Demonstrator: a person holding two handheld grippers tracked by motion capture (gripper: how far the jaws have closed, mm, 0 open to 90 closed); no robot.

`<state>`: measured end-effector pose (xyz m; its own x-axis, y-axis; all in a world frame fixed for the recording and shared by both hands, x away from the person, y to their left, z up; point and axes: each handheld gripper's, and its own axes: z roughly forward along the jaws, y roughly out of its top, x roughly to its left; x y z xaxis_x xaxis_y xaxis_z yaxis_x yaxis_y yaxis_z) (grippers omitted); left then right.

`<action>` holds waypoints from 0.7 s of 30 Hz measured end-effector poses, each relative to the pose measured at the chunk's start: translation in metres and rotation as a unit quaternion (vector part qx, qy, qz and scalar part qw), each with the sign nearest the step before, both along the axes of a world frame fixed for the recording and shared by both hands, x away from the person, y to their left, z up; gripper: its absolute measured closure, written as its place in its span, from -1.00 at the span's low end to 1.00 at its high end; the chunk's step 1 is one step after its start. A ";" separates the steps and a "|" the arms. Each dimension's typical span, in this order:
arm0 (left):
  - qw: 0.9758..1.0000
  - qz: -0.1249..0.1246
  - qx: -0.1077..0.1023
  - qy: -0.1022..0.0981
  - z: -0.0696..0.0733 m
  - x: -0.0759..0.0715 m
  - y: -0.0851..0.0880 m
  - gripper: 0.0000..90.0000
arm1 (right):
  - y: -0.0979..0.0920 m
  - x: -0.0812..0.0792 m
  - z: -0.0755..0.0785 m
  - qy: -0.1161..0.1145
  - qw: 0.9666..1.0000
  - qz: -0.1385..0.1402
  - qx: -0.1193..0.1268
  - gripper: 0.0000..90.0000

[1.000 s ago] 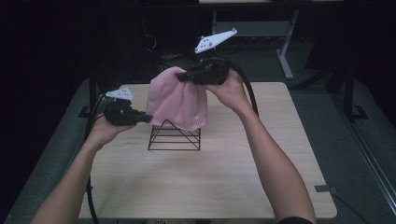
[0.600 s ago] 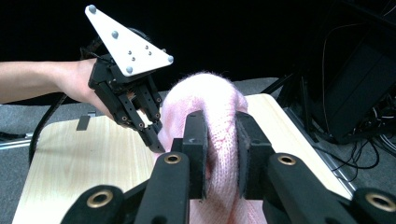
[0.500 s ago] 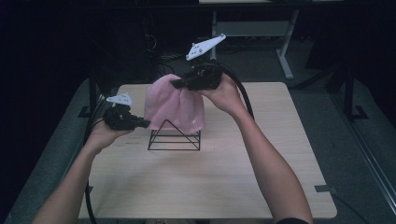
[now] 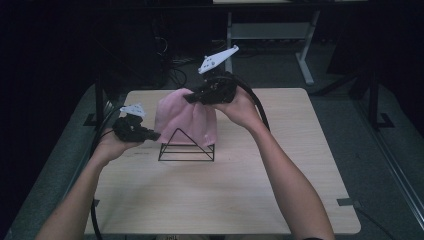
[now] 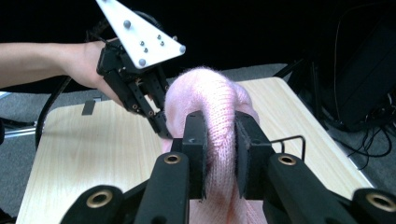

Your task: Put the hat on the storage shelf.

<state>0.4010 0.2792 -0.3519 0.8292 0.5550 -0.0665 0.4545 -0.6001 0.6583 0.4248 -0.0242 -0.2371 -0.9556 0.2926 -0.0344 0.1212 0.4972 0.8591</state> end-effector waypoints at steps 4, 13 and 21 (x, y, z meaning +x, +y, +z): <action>1.000 0.004 0.011 0.005 -0.007 0.001 0.002 0.89 | 0.003 -0.001 -0.008 0.007 1.000 0.002 -0.010 0.69; 0.999 0.003 0.045 0.016 -0.016 0.002 0.000 0.88 | 0.011 -0.004 -0.018 0.017 1.000 0.011 -0.023 0.69; 0.999 0.014 0.045 0.026 -0.029 0.003 0.002 0.87 | 0.017 -0.003 -0.027 0.026 0.999 0.015 -0.033 0.69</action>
<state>0.4042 0.2815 -0.3805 0.8098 0.5838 -0.0574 0.5042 -0.6426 0.5769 0.4217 -0.0076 -0.2644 -0.9649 0.2625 -0.0034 0.1485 0.5561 0.8178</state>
